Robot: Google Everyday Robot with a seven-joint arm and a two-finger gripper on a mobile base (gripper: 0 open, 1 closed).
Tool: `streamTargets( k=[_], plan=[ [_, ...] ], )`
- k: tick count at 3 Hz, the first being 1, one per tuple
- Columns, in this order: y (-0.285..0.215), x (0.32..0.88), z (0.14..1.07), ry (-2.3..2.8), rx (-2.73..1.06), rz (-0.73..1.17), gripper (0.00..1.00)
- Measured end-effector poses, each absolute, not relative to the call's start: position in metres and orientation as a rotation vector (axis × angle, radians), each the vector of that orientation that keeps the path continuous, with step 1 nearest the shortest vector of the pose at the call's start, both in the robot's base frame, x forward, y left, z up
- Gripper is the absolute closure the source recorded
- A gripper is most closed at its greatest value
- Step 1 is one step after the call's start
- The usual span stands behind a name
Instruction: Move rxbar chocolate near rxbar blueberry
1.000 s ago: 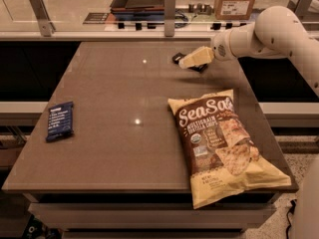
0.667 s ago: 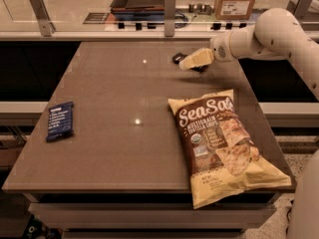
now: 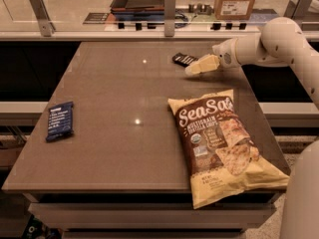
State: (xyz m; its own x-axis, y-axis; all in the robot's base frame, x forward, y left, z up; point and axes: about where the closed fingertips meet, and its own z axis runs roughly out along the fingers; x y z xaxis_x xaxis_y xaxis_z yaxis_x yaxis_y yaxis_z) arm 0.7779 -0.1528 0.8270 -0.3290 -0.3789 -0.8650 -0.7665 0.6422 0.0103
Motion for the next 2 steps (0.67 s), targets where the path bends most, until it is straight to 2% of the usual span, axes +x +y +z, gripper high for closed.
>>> streamTargets(
  k=[1,2],
  plan=[
    [-0.1495,0.7850,0.8165,1.940,-0.911,0.569,0.00],
    [-0.1469,0.7857,0.8147,1.940,-0.913,0.573,0.18]
  ],
)
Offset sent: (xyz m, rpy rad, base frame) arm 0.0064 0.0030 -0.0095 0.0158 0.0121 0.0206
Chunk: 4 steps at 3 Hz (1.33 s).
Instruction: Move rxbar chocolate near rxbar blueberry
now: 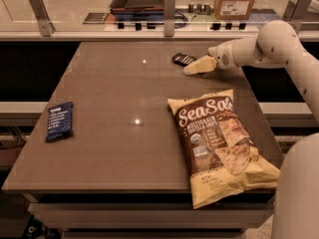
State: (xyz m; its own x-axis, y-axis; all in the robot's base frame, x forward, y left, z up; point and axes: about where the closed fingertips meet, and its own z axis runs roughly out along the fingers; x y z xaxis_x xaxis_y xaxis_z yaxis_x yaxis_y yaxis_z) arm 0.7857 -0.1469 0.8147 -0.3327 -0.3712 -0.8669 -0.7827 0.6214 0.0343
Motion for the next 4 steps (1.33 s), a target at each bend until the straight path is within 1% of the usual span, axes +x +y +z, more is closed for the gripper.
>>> streamTargets(
  k=[3,4],
  plan=[
    [-0.1427,0.7863,0.8167,1.941,-0.918,0.580,0.87],
    [-0.1423,0.7864,0.8181,1.941,-0.918,0.580,1.00]
  ],
)
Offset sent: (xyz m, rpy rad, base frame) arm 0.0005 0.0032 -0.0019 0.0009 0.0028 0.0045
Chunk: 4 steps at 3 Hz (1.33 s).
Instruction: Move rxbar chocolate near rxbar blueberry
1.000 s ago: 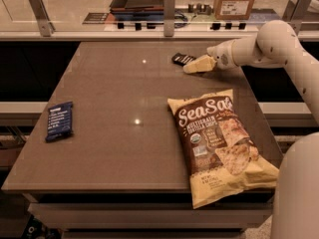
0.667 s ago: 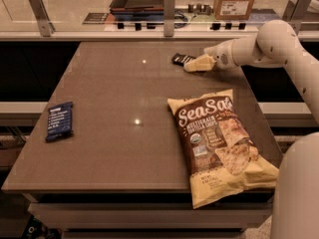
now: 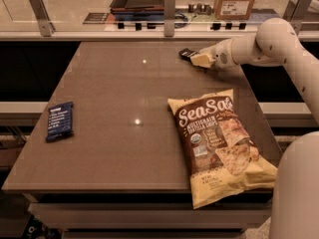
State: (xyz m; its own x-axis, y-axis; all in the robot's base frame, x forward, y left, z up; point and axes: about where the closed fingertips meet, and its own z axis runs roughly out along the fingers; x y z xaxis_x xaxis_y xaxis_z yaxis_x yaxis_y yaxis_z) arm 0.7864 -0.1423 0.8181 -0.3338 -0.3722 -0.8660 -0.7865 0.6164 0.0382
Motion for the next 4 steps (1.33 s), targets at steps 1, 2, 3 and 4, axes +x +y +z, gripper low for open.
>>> streamTargets(
  k=[1,2,3,4],
  plan=[
    [-0.142,0.786,0.818,1.941,-0.919,0.580,1.00],
    [-0.137,0.781,0.834,1.933,-0.945,0.578,1.00],
    [-0.131,0.773,0.856,1.912,-0.975,0.576,1.00],
    [-0.122,0.765,0.874,1.890,-1.011,0.576,1.00]
  ],
)
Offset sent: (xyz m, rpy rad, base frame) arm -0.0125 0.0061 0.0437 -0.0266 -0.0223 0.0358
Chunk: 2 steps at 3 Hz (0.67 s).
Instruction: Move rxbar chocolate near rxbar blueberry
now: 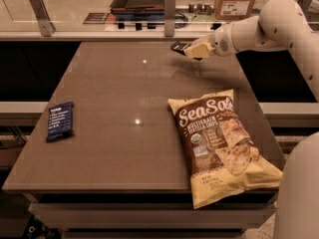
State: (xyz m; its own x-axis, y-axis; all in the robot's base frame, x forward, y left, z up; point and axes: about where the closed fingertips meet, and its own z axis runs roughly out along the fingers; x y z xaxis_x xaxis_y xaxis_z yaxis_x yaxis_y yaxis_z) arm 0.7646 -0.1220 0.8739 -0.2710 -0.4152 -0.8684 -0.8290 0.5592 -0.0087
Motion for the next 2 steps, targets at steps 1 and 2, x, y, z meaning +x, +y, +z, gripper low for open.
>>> streamTargets(
  k=[1,2],
  plan=[
    [-0.100,0.746,0.890,1.863,-1.066,0.593,1.00],
    [-0.068,0.722,0.900,1.840,-1.120,0.616,1.00]
  ],
)
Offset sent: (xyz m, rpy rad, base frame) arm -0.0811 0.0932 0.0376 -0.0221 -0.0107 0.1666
